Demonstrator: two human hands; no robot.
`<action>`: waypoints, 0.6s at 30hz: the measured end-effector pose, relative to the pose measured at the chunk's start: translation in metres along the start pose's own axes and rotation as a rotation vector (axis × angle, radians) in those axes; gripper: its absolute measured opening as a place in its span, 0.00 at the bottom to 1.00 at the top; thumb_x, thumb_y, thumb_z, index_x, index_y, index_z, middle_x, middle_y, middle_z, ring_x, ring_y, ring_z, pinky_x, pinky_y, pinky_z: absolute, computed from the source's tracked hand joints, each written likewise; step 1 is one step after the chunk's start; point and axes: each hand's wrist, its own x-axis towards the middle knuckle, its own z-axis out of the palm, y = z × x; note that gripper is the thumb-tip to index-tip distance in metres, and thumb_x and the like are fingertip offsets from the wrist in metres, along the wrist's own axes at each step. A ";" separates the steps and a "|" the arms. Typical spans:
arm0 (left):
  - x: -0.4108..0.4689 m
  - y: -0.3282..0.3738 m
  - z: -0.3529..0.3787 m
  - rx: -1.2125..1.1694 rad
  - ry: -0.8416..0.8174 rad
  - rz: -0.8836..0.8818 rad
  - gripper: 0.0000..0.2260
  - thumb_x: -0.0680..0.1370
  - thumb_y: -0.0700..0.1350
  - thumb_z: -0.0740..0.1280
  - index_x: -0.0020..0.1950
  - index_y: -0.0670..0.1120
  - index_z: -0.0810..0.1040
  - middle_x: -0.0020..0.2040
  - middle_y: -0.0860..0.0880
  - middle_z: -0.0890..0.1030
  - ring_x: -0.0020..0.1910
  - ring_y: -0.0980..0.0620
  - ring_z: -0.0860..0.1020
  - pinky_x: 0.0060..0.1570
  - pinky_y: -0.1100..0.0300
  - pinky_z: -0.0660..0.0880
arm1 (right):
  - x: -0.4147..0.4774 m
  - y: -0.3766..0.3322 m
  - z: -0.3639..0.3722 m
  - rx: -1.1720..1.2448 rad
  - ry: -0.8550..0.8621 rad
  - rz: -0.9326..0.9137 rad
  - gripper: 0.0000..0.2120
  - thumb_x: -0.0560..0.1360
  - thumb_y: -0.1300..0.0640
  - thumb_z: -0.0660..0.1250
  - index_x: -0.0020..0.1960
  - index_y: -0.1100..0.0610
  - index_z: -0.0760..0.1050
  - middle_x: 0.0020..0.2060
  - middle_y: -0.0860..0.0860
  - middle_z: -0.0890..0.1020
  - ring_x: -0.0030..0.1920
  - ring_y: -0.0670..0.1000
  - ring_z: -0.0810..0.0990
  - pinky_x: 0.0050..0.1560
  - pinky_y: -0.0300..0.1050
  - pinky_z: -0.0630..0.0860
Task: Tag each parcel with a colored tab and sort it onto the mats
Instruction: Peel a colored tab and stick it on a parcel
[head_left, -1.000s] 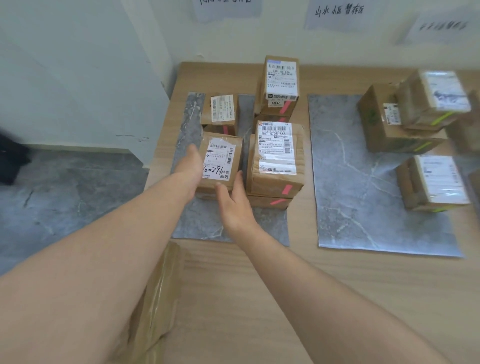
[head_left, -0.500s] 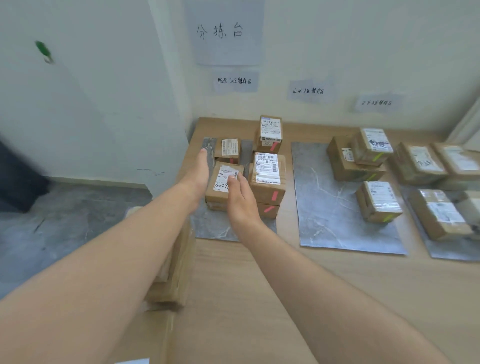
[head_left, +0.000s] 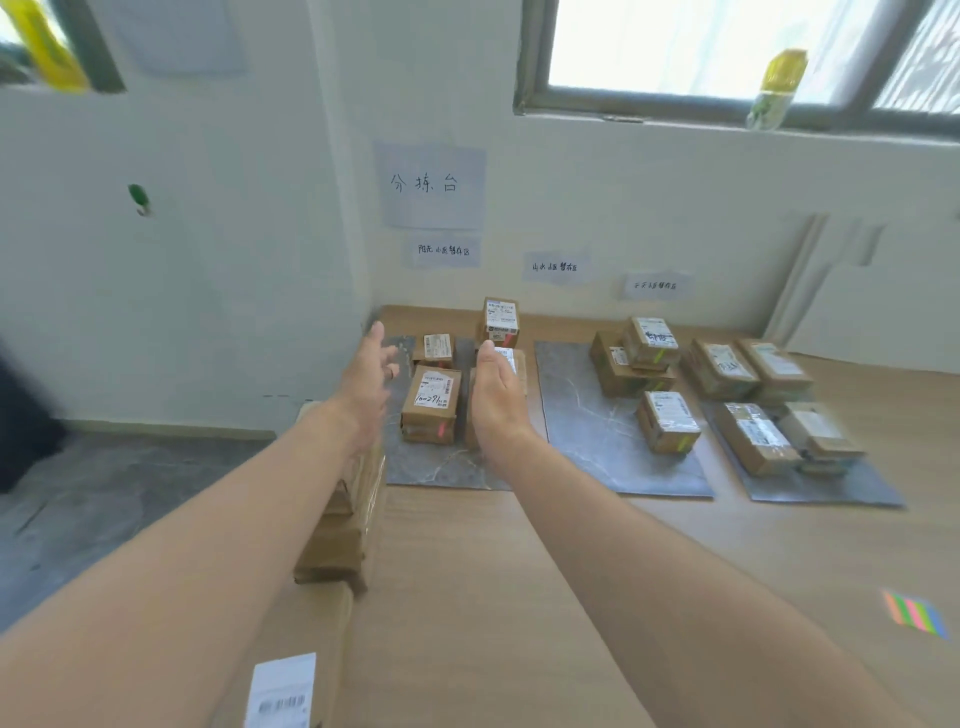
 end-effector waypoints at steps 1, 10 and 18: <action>-0.011 0.002 -0.002 -0.016 0.001 0.003 0.32 0.82 0.66 0.47 0.80 0.49 0.61 0.80 0.45 0.60 0.80 0.43 0.53 0.78 0.45 0.48 | -0.011 -0.005 -0.005 -0.012 -0.001 -0.007 0.25 0.86 0.40 0.48 0.74 0.51 0.70 0.64 0.44 0.77 0.68 0.48 0.72 0.71 0.47 0.66; -0.121 -0.011 0.009 -0.084 0.045 0.114 0.31 0.82 0.65 0.47 0.80 0.50 0.62 0.81 0.45 0.59 0.80 0.46 0.55 0.78 0.46 0.49 | -0.084 0.002 -0.045 0.032 -0.082 0.002 0.24 0.86 0.41 0.48 0.76 0.50 0.68 0.60 0.45 0.75 0.62 0.48 0.71 0.64 0.44 0.64; -0.182 -0.050 -0.009 -0.073 0.133 0.065 0.28 0.84 0.62 0.48 0.76 0.47 0.68 0.73 0.47 0.71 0.74 0.47 0.67 0.69 0.54 0.60 | -0.134 0.035 -0.033 0.068 -0.173 0.015 0.25 0.84 0.40 0.52 0.75 0.48 0.71 0.71 0.42 0.74 0.72 0.47 0.70 0.77 0.50 0.62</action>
